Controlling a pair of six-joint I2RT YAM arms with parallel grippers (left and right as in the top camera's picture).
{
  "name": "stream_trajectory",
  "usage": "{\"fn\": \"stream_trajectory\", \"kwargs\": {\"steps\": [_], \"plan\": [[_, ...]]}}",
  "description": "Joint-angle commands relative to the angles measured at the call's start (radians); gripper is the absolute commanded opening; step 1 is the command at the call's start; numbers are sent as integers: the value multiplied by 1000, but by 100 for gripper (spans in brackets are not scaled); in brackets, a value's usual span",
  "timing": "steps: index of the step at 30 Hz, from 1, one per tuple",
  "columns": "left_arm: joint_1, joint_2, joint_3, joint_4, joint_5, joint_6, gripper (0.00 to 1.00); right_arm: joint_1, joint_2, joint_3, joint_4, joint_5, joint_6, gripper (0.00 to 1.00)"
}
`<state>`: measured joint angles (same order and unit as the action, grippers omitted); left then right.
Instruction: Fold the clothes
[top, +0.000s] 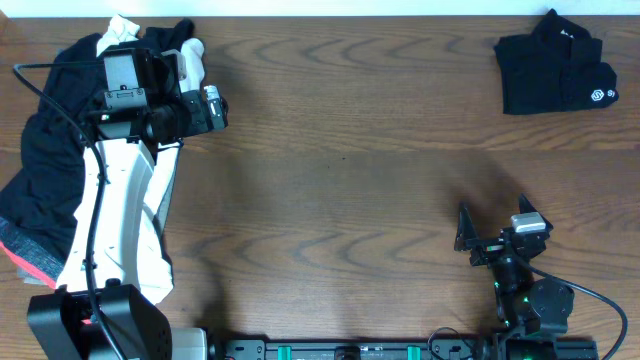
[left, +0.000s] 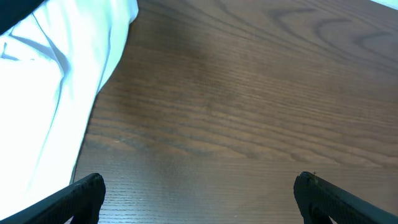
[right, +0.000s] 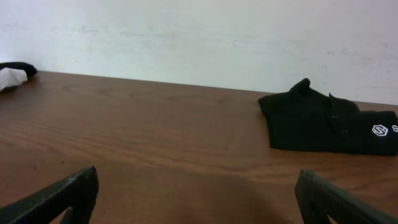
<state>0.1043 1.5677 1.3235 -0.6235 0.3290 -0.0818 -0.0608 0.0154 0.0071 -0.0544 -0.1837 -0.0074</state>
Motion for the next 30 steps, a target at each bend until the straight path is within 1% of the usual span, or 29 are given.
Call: {"fn": "stream_trajectory", "kwargs": {"steps": [1,20,26,28,30], "plan": [[2,7,6,0,-9,-8,98,-5,-7,-2,-5,11,6,99],[2,7,6,0,-9,-8,98,-5,-7,-2,-6,11,6,99],[2,-14,6,-34,-26,-8,98,-5,-7,-2,-6,11,6,99],[2,-41,6,-21,-37,-8,98,-5,-7,-2,-5,11,6,99],[1,-77,5,28,-54,-8,98,-5,-7,-2,-6,11,7,99]]}}
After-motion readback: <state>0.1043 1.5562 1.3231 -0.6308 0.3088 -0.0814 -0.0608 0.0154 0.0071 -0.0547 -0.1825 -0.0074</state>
